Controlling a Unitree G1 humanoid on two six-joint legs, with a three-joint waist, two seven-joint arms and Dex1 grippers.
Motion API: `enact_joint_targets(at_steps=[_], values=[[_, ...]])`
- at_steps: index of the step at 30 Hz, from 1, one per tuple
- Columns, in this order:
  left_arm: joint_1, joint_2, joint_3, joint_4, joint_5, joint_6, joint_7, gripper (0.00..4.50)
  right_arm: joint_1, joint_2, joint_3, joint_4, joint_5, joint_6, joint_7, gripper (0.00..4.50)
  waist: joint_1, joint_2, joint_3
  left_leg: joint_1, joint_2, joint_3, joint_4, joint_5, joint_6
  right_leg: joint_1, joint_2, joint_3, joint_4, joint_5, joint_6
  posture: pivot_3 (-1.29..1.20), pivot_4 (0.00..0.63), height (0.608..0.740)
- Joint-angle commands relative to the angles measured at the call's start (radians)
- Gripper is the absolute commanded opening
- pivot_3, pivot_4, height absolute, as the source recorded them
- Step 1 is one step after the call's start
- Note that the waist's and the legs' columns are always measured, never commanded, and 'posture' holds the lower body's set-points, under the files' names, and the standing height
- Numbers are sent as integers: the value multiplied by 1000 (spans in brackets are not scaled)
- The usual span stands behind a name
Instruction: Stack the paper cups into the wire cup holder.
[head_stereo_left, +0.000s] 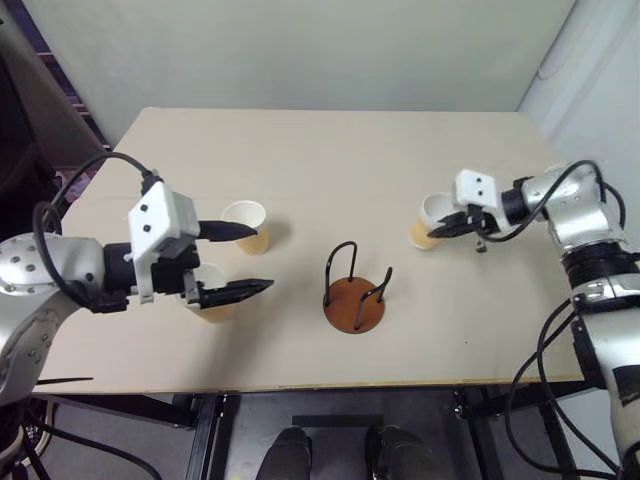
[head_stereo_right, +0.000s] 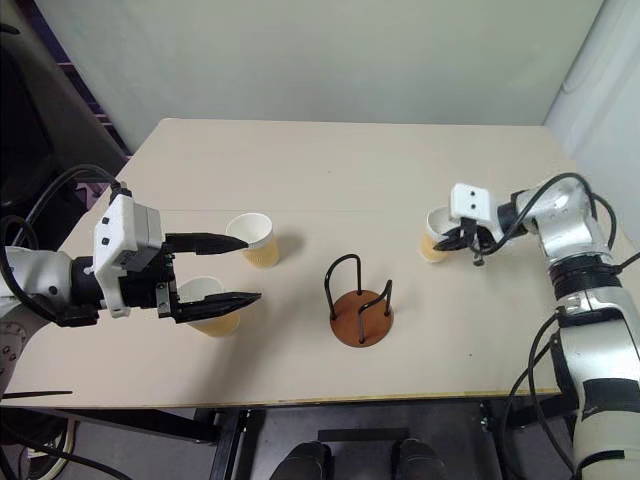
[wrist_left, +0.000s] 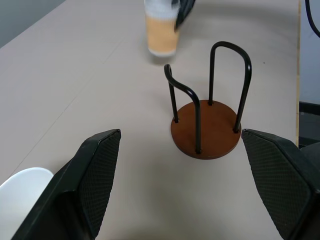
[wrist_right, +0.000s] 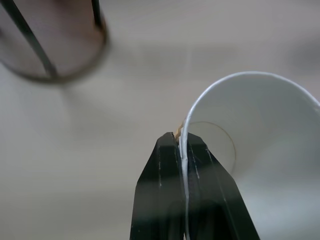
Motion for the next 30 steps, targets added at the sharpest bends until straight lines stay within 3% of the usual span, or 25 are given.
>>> enact_joint_targets(at_steps=[1, 3, 6, 10, 18, 22, 30], values=[[-2, 17, 48, 8, 16, -25, -5, 4173, -15, -39, -112, -344, 243, 222, 87, 42, -1, 0, 0, 0, 0, 0, 0, 0, 0, 0, 0, 0, 0, 0, -1, 0, 150, 740], [-7, 18, 43, 21, 24, -32, -12, 4173, 12, -62, -117, -490, 328, 304, 97, 42, -1, -1, 0, -1, 1, 0, 0, 1, -3, 0, 2, 0, -1, -2, -3, 0, 150, 740], [-13, 18, 24, 33, 38, -43, -16, 4173, 67, -82, -85, -612, 300, 311, 71, 42, 0, -2, -1, 0, 1, 0, 0, 4, -11, 1, 4, 0, -1, -5, -7, 0, 150, 740], [-21, 15, 7, 37, 45, -46, -22, 4173, 100, -56, -66, -726, 337, 372, 37, 42, -1, -1, -1, 1, 1, -1, 1, 2, -3, 3, 3, 0, -1, -6, -10, 0, 150, 740], [-18, 11, 7, 26, 48, -38, -20, 4173, 117, -14, -1, -739, 295, 371, -6, 42, -2, -1, -1, 4, 2, -1, 1, 5, -3, 3, 4, 0, 1, -6, -10, 0, 150, 740], [3, 11, 20, 21, 52, -33, -11, 4173, 126, 8, 15, -757, 301, 376, -18, 959, -1, -1, -1, 3, 2, -1, 1, 4, -2, 3, 4, 0, 1, -6, -10, 0, 150, 740], [18, 30, 41, 18, 58, -28, -1, 4173, 121, 18, 32, -748, 297, 370, -28, 3952, -1, -1, -1, 2, 2, -1, 1, 4, -3, 3, 4, 0, 1, -6, -10, 0, 150, 740]])
